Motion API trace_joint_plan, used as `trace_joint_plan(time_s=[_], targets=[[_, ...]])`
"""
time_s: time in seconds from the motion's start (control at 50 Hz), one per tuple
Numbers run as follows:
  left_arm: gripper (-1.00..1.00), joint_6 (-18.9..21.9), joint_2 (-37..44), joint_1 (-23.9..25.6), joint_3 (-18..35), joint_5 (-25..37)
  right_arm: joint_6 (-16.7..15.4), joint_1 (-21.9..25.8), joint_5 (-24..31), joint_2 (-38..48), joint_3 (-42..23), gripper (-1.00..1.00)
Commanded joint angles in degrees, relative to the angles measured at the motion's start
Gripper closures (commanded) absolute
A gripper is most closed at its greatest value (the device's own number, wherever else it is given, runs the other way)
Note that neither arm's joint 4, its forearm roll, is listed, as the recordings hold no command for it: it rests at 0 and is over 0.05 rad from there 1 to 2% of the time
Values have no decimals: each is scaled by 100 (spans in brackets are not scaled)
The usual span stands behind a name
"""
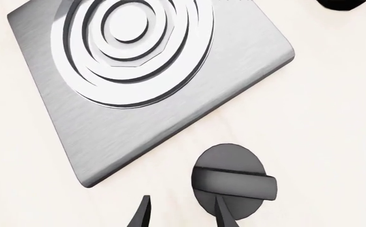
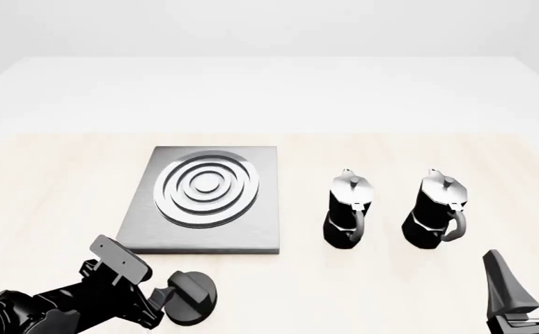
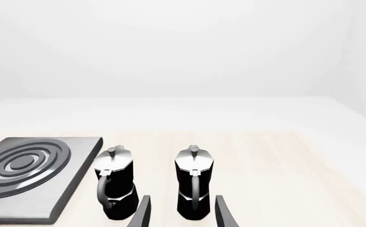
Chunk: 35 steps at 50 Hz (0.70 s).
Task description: Turn off the stove.
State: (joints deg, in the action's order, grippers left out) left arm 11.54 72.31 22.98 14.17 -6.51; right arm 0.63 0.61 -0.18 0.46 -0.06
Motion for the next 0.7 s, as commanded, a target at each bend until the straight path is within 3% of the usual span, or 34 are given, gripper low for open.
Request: trace_joint_plan(time_s=[0.02, 0.4, 0.7], targets=[[-100, 3, 341, 93, 115, -218, 11, -8, -16, 24, 1, -100], [-100, 66, 669, 196, 297, -342, 17, -14, -15, 30, 2, -100], [-100, 430, 251, -91, 572, 215, 17, 0, 9, 3, 1, -100]])
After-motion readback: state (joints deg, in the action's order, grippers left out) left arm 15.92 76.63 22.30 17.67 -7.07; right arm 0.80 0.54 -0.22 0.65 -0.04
